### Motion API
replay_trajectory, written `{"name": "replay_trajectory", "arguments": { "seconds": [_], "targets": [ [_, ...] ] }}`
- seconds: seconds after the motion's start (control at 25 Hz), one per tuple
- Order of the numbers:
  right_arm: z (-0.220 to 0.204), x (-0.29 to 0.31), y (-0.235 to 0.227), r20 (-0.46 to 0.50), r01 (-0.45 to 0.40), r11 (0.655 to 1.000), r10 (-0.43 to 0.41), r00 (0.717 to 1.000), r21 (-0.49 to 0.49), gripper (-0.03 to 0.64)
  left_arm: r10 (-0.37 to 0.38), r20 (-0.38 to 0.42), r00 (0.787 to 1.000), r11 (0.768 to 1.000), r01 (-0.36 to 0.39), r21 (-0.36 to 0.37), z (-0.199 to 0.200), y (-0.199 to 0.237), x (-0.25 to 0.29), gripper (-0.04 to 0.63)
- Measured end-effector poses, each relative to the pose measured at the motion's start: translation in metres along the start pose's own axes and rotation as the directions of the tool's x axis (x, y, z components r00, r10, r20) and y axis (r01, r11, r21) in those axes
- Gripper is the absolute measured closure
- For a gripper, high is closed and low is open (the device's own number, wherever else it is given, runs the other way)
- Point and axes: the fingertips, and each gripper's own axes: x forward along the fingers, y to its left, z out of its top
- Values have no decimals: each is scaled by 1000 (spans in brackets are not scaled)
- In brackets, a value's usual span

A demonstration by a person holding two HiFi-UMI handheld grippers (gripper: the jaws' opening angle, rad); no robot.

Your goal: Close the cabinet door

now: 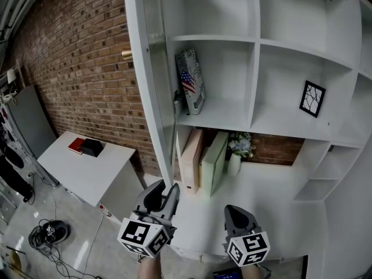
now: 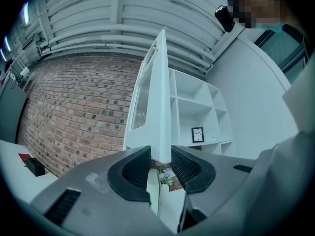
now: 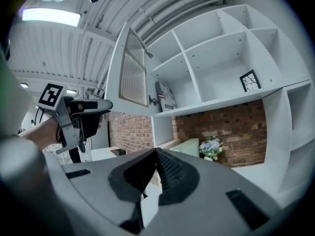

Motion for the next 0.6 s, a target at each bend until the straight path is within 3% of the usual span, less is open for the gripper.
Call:
{"name": "replay_trajectory", "arguments": {
  "seconds": [0.6],
  "targets": [
    [5,2,-27,13,1,1000,-1,1000,-12,615,-18,5,1000,1000,18,21,-4,-21,16,457]
  ]
}}
